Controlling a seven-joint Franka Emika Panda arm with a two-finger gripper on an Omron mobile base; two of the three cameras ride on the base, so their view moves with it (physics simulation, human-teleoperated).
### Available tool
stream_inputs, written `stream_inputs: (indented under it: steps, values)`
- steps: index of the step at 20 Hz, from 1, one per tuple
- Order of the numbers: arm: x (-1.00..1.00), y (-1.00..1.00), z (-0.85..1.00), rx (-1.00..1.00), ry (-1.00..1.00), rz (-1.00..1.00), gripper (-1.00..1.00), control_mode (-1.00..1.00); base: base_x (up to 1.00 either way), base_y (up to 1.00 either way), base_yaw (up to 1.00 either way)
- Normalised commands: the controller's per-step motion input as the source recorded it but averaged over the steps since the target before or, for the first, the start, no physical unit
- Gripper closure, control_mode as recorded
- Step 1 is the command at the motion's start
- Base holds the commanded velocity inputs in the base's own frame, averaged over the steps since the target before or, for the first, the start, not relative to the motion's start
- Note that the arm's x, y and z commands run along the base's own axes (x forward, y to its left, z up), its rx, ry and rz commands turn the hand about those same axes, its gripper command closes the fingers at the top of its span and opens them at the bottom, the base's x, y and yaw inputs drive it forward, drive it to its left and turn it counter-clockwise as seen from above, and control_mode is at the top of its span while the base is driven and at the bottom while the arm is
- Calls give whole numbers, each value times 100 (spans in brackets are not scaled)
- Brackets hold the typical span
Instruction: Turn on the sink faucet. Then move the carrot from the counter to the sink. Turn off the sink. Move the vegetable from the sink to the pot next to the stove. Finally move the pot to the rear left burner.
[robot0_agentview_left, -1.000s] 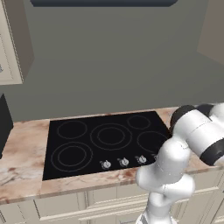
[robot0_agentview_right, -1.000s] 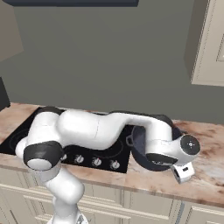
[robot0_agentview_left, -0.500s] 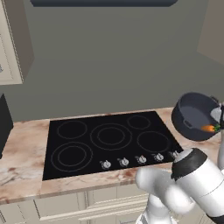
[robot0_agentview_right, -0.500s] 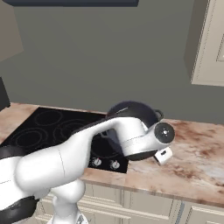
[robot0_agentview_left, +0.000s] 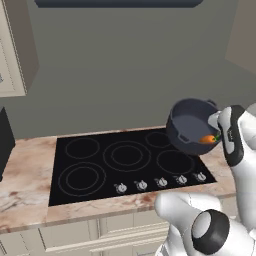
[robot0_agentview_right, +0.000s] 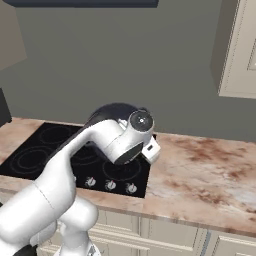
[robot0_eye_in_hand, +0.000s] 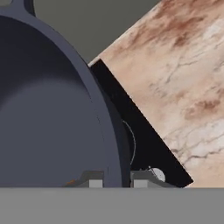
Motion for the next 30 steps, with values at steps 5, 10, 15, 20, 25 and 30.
stream_inputs:
  steps: [5,10,15,20,25,30]
  values:
    - [61,100,11,-7,14,9,100,-100,0,0,0]
    - [64,100,3,-3,15,8,100,-100,0,0,0]
    - [61,100,0,0,10,8,100,-100,0,0,0]
    - [67,100,-4,0,7,7,100,-100,0,0,0]
    - [62,98,-13,0,5,6,100,-100,0,0,0]
    - [8,44,-22,0,4,10,100,-100,0,0,0]
